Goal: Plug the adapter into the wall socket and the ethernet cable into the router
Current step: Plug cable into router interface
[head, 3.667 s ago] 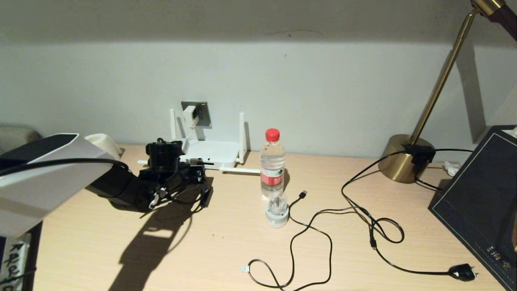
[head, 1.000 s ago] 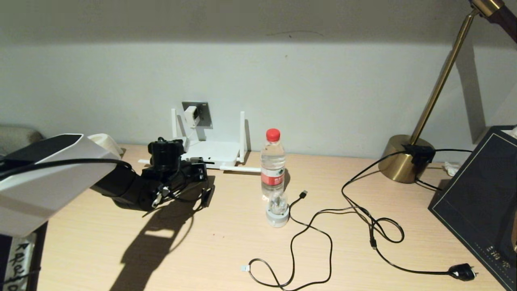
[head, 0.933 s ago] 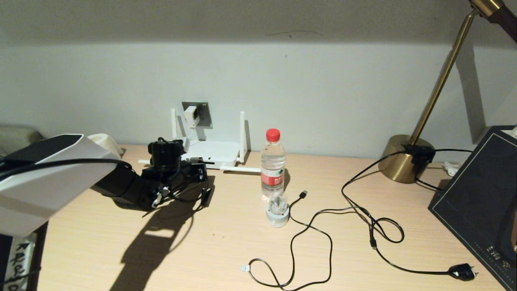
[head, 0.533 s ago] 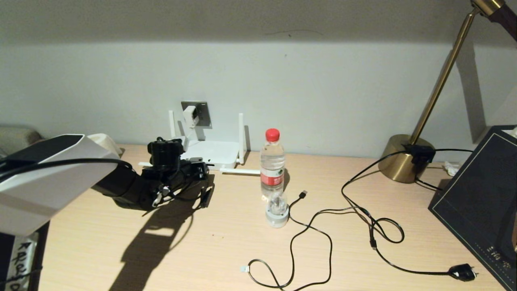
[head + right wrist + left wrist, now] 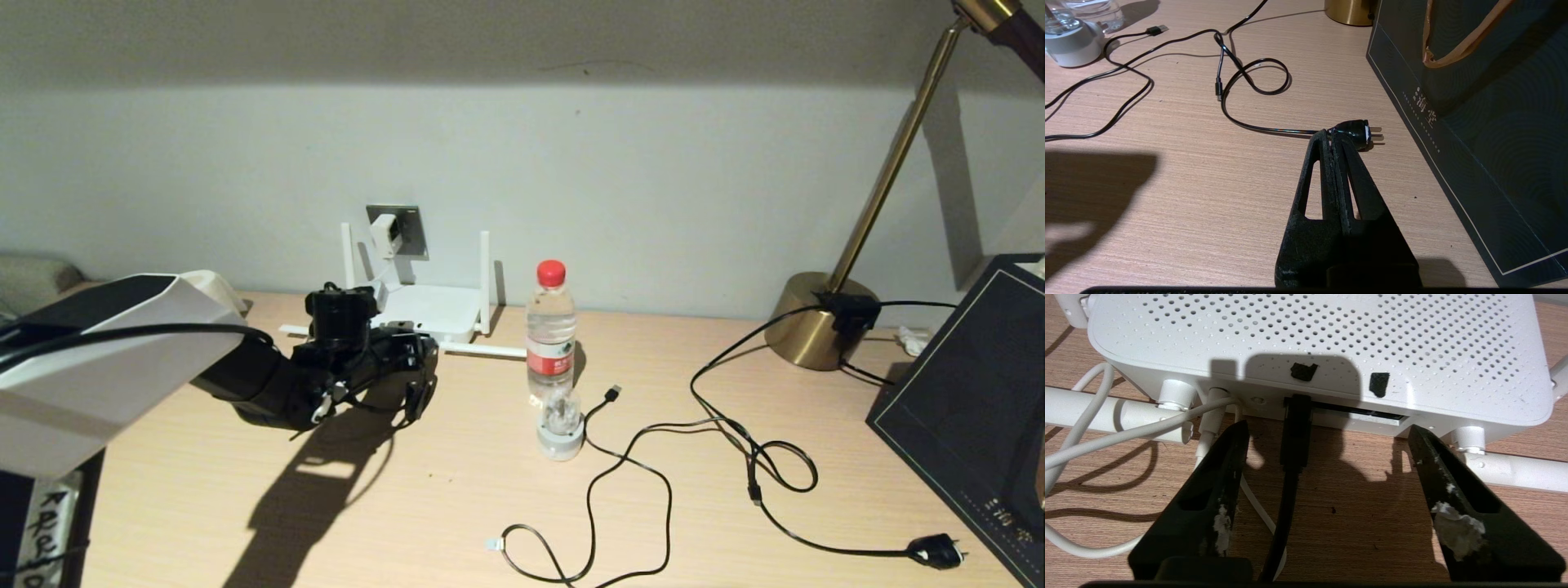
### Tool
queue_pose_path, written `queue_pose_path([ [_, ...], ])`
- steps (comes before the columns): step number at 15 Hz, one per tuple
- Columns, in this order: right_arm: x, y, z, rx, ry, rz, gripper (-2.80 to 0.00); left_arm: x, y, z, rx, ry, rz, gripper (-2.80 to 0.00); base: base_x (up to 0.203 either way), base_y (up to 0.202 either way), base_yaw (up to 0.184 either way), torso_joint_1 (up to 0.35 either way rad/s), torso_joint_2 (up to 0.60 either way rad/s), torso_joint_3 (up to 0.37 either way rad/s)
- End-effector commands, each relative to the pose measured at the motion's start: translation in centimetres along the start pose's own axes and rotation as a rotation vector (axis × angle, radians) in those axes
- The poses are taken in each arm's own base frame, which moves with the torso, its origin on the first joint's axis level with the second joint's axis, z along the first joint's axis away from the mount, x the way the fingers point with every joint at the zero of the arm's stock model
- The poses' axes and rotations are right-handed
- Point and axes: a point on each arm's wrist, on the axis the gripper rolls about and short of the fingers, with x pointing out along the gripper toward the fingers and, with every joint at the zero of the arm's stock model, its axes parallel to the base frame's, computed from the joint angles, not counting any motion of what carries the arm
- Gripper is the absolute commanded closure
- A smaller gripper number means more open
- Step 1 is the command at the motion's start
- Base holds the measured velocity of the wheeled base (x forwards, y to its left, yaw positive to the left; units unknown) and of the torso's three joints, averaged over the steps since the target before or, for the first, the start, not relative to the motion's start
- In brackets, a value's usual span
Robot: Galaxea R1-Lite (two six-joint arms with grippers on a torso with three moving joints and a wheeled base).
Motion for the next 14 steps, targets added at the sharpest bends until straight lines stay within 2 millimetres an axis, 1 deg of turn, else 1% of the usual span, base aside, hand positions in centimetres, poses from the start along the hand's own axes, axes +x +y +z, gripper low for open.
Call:
queue_pose_path([
  [1, 0.0, 0.0, 0.0, 0.0, 0.001, 0.0, 0.0, -0.5, -0.4, 0.3, 0.0, -0.019, -0.009, -2.8, 0.0, 0.0, 0.0, 0.0, 0.0, 0.0],
  [3, 0.0, 0.0, 0.0, 0.0, 0.001, 0.0, 0.0, -1.1, -0.7, 0.5, 0.005, -0.067, -0.023, -2.8, 0.0, 0.0, 0.0, 0.0, 0.0, 0.0],
  [6, 0.0, 0.0, 0.0, 0.0, 0.001, 0.0, 0.0, -3.4, -1.9, 1.7, 0.011, -0.111, -0.056, -2.8, 0.0, 0.0, 0.0, 0.0, 0.0, 0.0],
  [7, 0.0, 0.0, 0.0, -0.001, 0.001, 0.0, 0.0, -4.5, -2.3, 2.2, 0.013, -0.121, -0.066, 0.0, 0.0, 0.0, 0.0, 0.0, 0.0, 0.0],
  [10, 0.0, 0.0, 0.0, 0.0, -0.001, 0.0, 0.0, -8.5, -3.3, 3.9, 0.016, -0.162, -0.106, 0.0, 0.0, 0.0, 0.0, 0.0, 0.0, 0.0],
  [12, 0.0, 0.0, 0.0, 0.0, 0.001, -0.001, 0.0, -11.7, -4.6, 4.7, 0.019, -0.191, -0.156, 0.0, 0.0, 0.0, 0.0, 0.0, 0.0, 0.0],
  [14, 0.0, 0.0, 0.0, 0.0, 0.001, 0.0, 0.0, -15.3, -6.2, 5.1, 0.025, -0.221, -0.217, 0.0, 0.0, 0.0, 0.0, 0.0, 0.0, 0.0],
])
